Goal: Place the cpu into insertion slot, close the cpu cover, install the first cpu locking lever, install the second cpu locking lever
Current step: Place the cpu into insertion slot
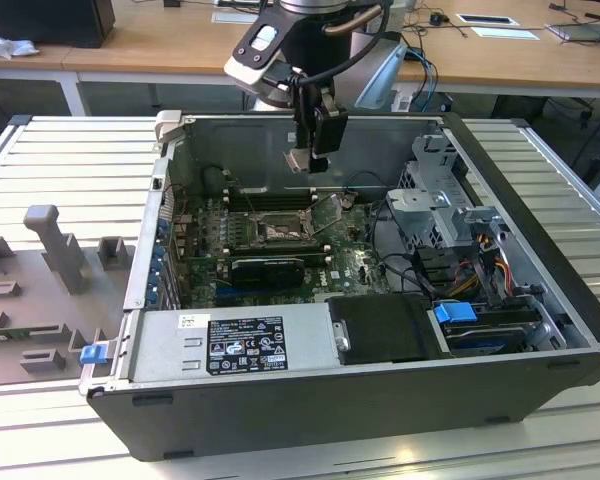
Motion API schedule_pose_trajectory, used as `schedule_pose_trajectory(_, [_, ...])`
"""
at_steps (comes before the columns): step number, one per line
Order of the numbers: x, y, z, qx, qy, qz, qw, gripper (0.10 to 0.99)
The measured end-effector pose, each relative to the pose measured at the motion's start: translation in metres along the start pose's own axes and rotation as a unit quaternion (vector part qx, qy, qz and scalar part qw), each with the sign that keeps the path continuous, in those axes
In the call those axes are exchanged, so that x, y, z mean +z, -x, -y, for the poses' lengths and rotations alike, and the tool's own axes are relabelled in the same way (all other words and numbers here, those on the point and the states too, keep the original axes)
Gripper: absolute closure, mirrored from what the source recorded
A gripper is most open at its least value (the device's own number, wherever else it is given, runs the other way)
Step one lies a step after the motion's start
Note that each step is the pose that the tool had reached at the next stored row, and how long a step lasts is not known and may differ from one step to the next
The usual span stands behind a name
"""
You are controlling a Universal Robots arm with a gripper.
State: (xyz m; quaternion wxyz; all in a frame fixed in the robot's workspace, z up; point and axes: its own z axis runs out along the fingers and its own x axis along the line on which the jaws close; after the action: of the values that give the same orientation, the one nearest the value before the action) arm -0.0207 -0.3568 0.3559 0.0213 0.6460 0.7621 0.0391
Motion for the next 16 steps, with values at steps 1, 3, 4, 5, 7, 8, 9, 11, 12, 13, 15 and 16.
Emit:
schedule_pose_trajectory(1, [0.0, 0.0, 0.0, 0.005, 0.0001, 0.0004, 1.0, 0.561])
schedule_pose_trajectory(3, [0.0001, 0.0, 0.0, 0.013, 0.0002, 0.0011, 0.9999, 0.561])
schedule_pose_trajectory(4, [0.0001, 0.0, 0.0, 0.016, 0.0003, 0.0014, 0.9999, 0.561])
schedule_pose_trajectory(5, [0.0001, 0.0, 0.0, 0.02, 0.0004, 0.0017, 0.9998, 0.561])
schedule_pose_trajectory(7, [0.0003, 0.0, 0.0, 0.032, 0.0006, 0.0028, 0.9995, 0.561])
schedule_pose_trajectory(8, [0.0004, 0.0, 0.0, 0.039, 0.0007, 0.0034, 0.9992, 0.561])
schedule_pose_trajectory(9, [0.0005, 0.0, 0.0, 0.047, 0.0009, 0.0041, 0.9989, 0.561])
schedule_pose_trajectory(11, [0.0007, 0.0, 0.0001, 0.06, 0.0011, 0.0052, 0.9982, 0.561])
schedule_pose_trajectory(12, [0.0007, 0.0, 0.0001, 0.063, 0.0011, 0.0055, 0.998, 0.561])
schedule_pose_trajectory(13, [0.0007, 0.0, 0.0001, 0.067, 0.0012, 0.0059, 0.9977, 0.561])
schedule_pose_trajectory(15, [0.0009, 0.0, 0.0001, 0.078, 0.0014, 0.0068, 0.997, 0.561])
schedule_pose_trajectory(16, [0.0009, 0.0, 0.0001, 0.082, 0.0015, 0.0072, 0.9966, 0.561])
